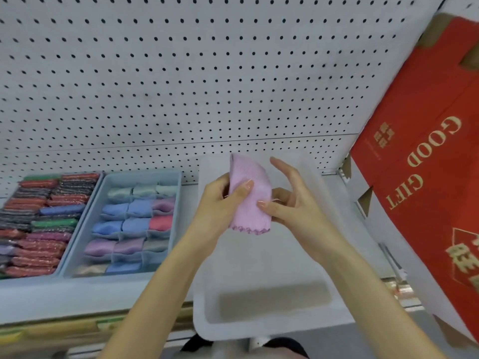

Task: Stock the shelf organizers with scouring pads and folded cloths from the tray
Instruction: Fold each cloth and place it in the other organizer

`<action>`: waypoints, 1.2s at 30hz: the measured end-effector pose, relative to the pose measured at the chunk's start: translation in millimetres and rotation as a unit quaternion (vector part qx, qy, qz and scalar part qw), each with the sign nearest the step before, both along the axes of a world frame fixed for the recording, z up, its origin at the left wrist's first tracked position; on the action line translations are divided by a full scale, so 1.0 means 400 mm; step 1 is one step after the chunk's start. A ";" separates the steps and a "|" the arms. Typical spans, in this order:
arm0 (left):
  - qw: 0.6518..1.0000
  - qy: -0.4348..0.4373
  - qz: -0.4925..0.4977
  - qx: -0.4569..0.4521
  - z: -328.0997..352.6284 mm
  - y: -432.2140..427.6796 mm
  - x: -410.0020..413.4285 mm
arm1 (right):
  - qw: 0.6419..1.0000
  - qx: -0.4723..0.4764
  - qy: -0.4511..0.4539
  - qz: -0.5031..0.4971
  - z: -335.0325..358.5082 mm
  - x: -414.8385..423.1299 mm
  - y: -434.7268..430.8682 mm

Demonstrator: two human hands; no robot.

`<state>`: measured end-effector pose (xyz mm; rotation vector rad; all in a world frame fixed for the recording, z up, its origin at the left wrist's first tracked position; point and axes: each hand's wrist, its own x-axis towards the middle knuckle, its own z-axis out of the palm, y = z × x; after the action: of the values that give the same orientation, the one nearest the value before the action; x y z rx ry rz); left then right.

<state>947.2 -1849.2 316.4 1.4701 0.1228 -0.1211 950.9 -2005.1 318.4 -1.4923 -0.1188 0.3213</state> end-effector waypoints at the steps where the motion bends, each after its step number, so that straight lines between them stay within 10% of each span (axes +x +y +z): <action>1: 1.000 0.014 -0.012 0.008 -0.008 0.007 -0.006 | 1.000 0.002 0.006 -0.012 -0.012 -0.004 -0.001; 13: 0.993 -0.021 -0.066 0.093 -0.064 0.053 -0.035 | 0.998 -0.059 0.025 -0.030 -0.070 -0.020 -0.004; 23: 0.923 -0.046 -0.133 0.359 -0.061 0.067 -0.025 | 0.968 -0.244 -0.064 0.007 -0.069 -0.023 -0.020; 28: 0.976 0.056 -0.177 0.117 -0.037 0.067 -0.034 | 0.989 -0.137 0.012 0.060 -0.051 -0.029 -0.024; 36: 0.992 0.054 -0.110 0.016 -0.035 0.062 -0.061 | 0.999 -0.015 0.034 0.040 -0.040 -0.036 -0.003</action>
<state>922.9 -1824.6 302.2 1.5058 0.0502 -0.3795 936.4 -2006.5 302.5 -1.5076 -0.1208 0.4390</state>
